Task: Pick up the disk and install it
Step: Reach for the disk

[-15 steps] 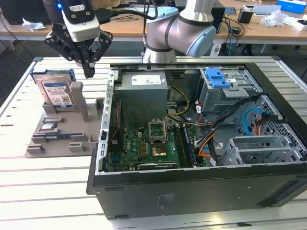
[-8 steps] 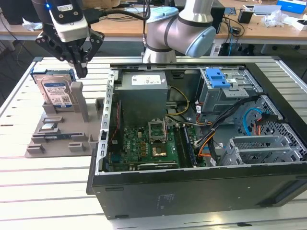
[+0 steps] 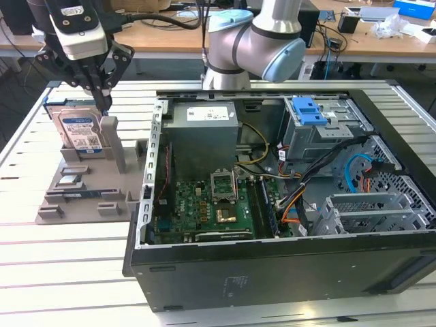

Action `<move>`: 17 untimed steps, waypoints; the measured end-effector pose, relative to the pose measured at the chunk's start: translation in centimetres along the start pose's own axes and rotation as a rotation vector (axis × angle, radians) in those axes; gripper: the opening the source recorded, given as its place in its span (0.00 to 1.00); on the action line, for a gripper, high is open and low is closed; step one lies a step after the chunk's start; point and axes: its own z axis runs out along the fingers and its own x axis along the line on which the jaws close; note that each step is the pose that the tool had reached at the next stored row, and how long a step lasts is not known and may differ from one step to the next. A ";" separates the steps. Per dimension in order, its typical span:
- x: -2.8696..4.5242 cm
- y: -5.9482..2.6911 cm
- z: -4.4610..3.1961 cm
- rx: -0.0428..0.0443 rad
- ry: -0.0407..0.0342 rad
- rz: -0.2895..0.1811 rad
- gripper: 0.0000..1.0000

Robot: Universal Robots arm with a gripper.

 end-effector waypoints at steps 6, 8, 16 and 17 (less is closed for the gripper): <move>1.54 -0.11 -0.04 0.0000 0.0000 0.000 0.11; 2.03 -0.15 -0.05 0.0000 0.0000 0.000 0.11; 3.42 -0.25 -0.09 0.0000 0.0000 0.000 0.11; 3.57 -0.27 -0.09 0.0000 0.0000 0.000 0.11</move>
